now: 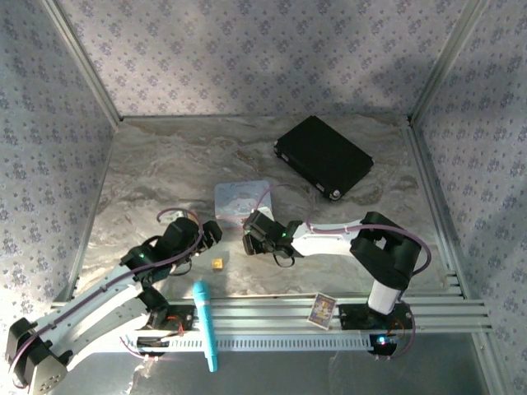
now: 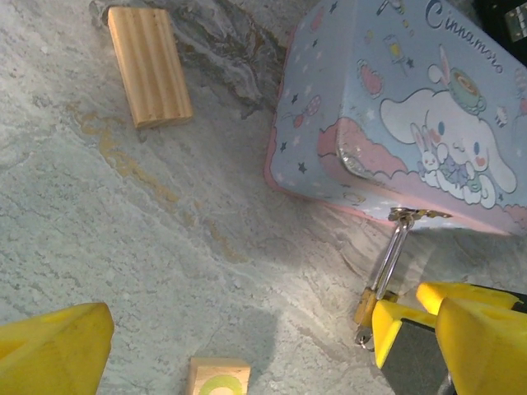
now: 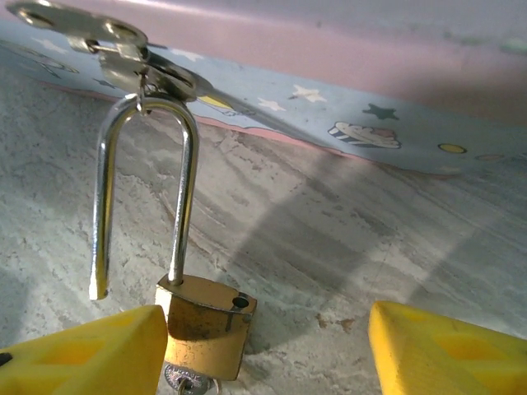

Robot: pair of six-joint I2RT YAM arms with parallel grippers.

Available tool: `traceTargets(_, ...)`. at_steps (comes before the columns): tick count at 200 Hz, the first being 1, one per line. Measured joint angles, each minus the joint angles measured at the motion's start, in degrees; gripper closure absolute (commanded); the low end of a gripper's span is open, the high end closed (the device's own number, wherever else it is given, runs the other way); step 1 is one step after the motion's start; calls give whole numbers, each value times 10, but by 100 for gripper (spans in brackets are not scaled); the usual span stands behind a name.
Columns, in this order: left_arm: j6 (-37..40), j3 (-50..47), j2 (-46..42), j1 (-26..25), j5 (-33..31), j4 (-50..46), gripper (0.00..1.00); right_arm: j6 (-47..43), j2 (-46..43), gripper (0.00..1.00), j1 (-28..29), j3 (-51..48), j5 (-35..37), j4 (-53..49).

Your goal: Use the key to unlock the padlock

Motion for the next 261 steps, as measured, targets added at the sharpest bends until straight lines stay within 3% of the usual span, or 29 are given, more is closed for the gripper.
traceTargets(28,0,0,3,0,2,3,0,0,10,33,2,8,0,1)
traceTargets(46,0,0,7,0,3,4,0,2,13,26,4,9,0,5)
traceTargets(66,0,0,8,0,4,5,0,4,14,25,8,9,2,7)
traceTargets(133,-4,0,24,0,4,15,0,4,14,32,11,9,6,12)
traceTargets(226,-4,0,45,0,4,19,0,4,37,27,21,32,26,-5)
traceTargets(261,-4,0,55,0,4,20,0,1,45,36,25,42,40,-19)
